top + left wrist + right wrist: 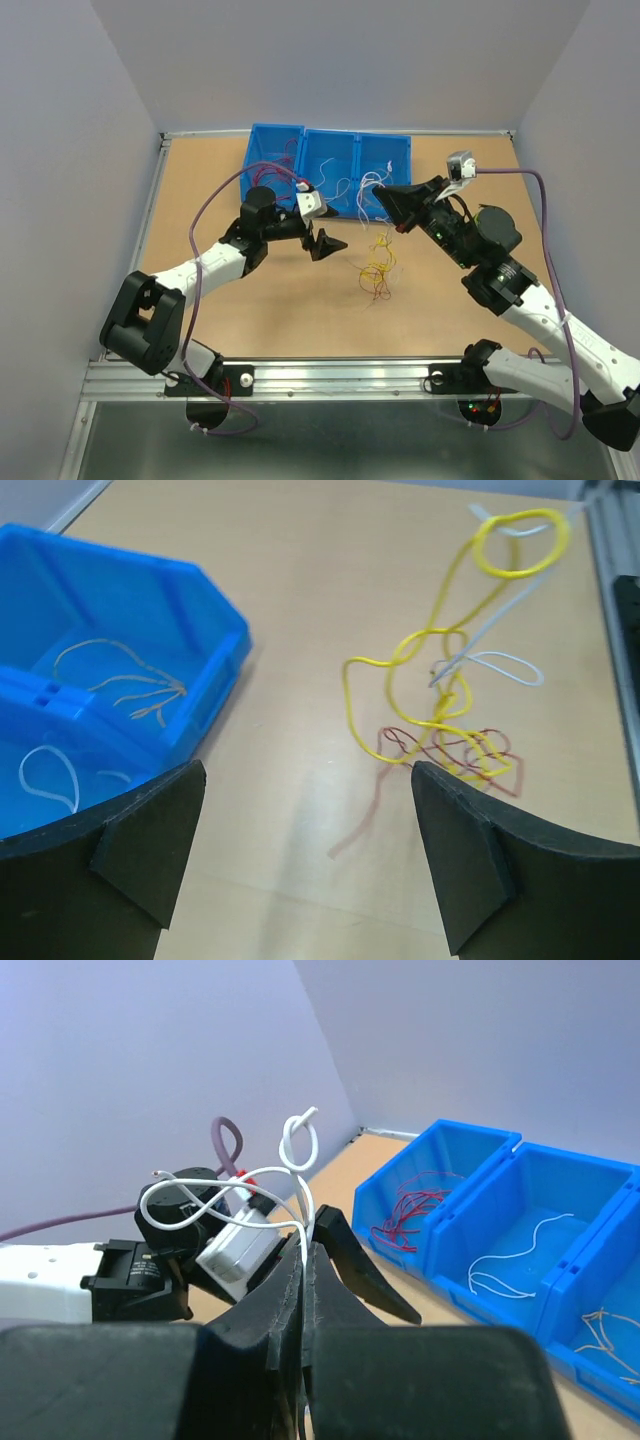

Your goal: Untangle the cables

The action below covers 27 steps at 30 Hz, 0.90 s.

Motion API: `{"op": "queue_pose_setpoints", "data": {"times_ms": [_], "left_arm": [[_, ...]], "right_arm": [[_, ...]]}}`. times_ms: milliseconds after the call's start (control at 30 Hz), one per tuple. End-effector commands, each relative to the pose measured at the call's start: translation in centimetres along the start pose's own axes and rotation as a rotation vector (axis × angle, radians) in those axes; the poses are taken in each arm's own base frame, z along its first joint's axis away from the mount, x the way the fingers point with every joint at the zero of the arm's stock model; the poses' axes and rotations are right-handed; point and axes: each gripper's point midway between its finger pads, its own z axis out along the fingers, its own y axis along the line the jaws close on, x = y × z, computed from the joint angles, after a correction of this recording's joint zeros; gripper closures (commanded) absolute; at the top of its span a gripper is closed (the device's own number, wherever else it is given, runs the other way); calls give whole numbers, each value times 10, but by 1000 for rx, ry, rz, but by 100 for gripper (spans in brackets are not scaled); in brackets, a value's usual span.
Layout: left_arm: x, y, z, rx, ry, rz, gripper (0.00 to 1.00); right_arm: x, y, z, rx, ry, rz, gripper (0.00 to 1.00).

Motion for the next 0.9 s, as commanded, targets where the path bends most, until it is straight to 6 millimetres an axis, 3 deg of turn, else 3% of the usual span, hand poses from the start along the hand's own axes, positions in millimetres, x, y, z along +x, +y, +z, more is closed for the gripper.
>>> {"op": "queue_pose_setpoints", "data": {"times_ms": [0,167,333,733,867], "left_arm": [[-41,-46,-6,212,-129,152,4],[-32,-68,5,256,-119,170,4],[-13,-65,20,245,-78,149,5],[0,-62,30,256,-41,117,5],[4,-66,35,275,-31,99,5]], "right_arm": [[-47,28,2,-95,-131,19,99],[-52,33,5,-115,-137,30,100],[-67,41,4,-143,-175,42,99],[-126,60,-5,-177,-332,63,99],[-138,65,-3,-197,-365,77,99]]}}
